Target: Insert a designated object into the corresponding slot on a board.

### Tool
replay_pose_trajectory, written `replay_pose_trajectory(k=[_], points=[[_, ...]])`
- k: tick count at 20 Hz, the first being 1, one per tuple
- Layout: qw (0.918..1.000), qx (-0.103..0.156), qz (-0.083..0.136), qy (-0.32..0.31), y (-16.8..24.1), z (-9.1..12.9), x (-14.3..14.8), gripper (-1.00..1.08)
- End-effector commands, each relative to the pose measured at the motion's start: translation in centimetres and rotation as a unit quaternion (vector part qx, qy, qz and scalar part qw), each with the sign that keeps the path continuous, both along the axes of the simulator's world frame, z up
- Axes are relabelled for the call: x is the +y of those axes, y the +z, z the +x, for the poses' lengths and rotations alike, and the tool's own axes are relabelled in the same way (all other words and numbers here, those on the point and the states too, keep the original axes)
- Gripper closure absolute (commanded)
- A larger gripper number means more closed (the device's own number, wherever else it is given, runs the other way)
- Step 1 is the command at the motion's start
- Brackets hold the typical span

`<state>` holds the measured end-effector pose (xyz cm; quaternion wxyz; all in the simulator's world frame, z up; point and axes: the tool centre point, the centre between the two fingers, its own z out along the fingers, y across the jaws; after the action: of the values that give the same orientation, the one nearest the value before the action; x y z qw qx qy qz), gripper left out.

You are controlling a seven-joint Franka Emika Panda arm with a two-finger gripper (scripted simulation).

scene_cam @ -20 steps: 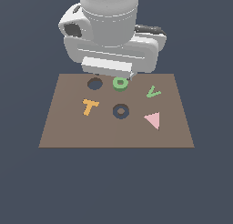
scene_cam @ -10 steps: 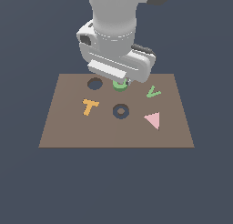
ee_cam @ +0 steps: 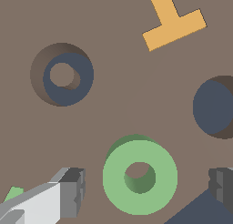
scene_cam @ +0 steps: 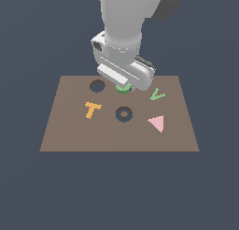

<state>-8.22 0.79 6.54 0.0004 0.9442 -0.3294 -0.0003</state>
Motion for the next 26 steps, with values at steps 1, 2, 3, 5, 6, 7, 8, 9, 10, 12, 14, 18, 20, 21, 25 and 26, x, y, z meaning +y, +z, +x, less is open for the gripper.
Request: replay_pose_trajectory(k=[1,2,3,5,6,7,8,9,10,12,14,18,20,21,25,26], points=[[0.9998,0.0,0.0,-0.018,-0.6,-0.3,0.2,-0.92],[0.9997,0.0,0.0,-0.023,-0.8,-0.4,0.3,-0.92],[0.9996,0.0,0.0,-0.027,-1.0,-0.5,0.4,-0.92],[0.9994,0.0,0.0,-0.034,-1.3,-0.6,0.5,-0.92],[0.9993,0.0,0.0,-0.036,-1.4,-0.7,0.5,-0.92],[0.9993,0.0,0.0,-0.038,-1.4,-0.7,0.6,-0.92],[0.9992,0.0,0.0,-0.039,-1.5,-0.7,0.6,-0.92],[0.9992,0.0,0.0,-0.039,-1.5,-0.7,0.6,-0.92],[0.9993,0.0,0.0,-0.037,-1.4,-0.7,0.6,-0.92],[0.9993,0.0,0.0,-0.037,-1.6,-0.7,0.6,-0.92],[0.9993,0.0,0.0,-0.038,-1.9,-0.7,0.6,-0.92],[0.9992,0.0,0.0,-0.039,-3.1,-0.7,0.7,-0.92],[0.9992,0.0,0.0,-0.04,-3.4,-0.7,0.7,-0.92],[0.9992,0.0,0.0,-0.04,-3.5,-0.7,0.7,-0.92],[0.9992,0.0,0.0,-0.04,-3.6,-0.7,0.7,1.08],[0.9992,0.0,0.0,-0.04,-3.6,-0.7,0.7,1.08]])
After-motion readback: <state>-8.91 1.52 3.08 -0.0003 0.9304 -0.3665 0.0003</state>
